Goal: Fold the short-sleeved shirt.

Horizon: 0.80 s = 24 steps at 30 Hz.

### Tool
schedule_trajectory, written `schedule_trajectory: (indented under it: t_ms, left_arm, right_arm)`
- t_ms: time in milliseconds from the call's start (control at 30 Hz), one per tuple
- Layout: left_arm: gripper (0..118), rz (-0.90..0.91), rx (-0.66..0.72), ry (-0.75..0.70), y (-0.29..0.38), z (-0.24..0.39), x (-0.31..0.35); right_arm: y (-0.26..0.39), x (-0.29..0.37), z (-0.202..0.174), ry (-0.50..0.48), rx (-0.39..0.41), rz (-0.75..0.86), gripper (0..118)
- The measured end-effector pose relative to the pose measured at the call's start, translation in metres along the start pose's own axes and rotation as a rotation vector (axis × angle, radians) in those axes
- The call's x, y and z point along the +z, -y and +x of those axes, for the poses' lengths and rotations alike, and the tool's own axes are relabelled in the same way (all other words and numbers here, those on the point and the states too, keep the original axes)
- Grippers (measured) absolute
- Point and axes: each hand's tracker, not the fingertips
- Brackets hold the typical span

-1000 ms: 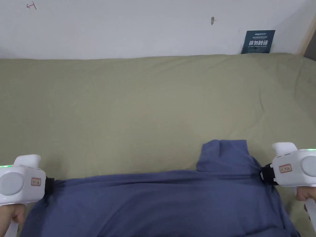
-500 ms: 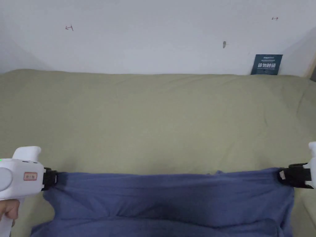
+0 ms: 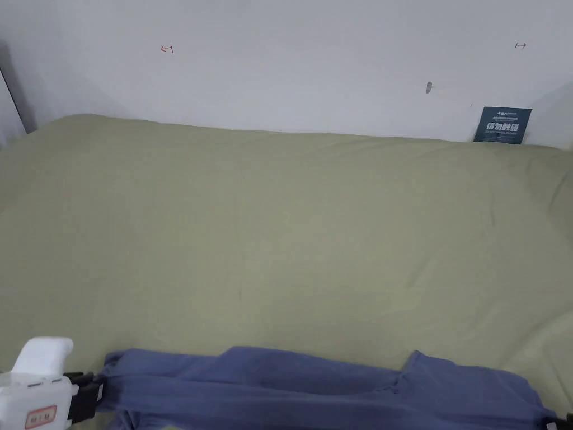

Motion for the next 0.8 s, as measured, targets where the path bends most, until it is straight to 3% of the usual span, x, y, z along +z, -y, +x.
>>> schedule_trajectory:
  t_ms: [200,233,267,333,400,467,633,700,800]
  left_arm:
    - [4,0.007,0.059,-0.003,0.019,-0.004,-0.011]
    - [15,0.010,0.063,-0.005,0.020,-0.003,-0.010]
    - [42,0.014,0.058,-0.012,0.020,-0.001,-0.007]
    - [116,0.011,0.041,-0.050,0.019,0.003,-0.002]
    - [118,0.073,0.045,-0.033,0.013,0.015,0.018]
    - [118,0.134,0.022,-0.044,-0.001,0.033,0.040]
    - [115,0.421,-0.002,-0.042,-0.040,0.097,0.100]
    - [98,0.518,-0.007,-0.033,-0.050,0.123,0.118]
    - [36,0.618,-0.046,-0.093,-0.053,0.160,0.127]
  right_arm:
    - [0.016,-0.015,0.001,0.028,-0.005,-0.022,2]
    - [0.017,-0.013,0.000,0.027,-0.006,-0.014,8]
    - [0.016,-0.011,-0.002,0.032,-0.014,-0.006,32]
    - [0.015,-0.011,0.002,0.064,-0.039,-0.003,118]
    - [0.012,0.007,-0.007,0.047,-0.050,0.092,111]
    - [0.000,0.027,-0.023,0.059,-0.077,0.143,112]
    - [-0.018,0.066,-0.083,0.053,0.001,0.433,109]
    - [-0.019,0.079,-0.112,0.084,0.030,0.550,92]
    - [-0.016,0.089,-0.153,0.133,0.085,0.692,32]
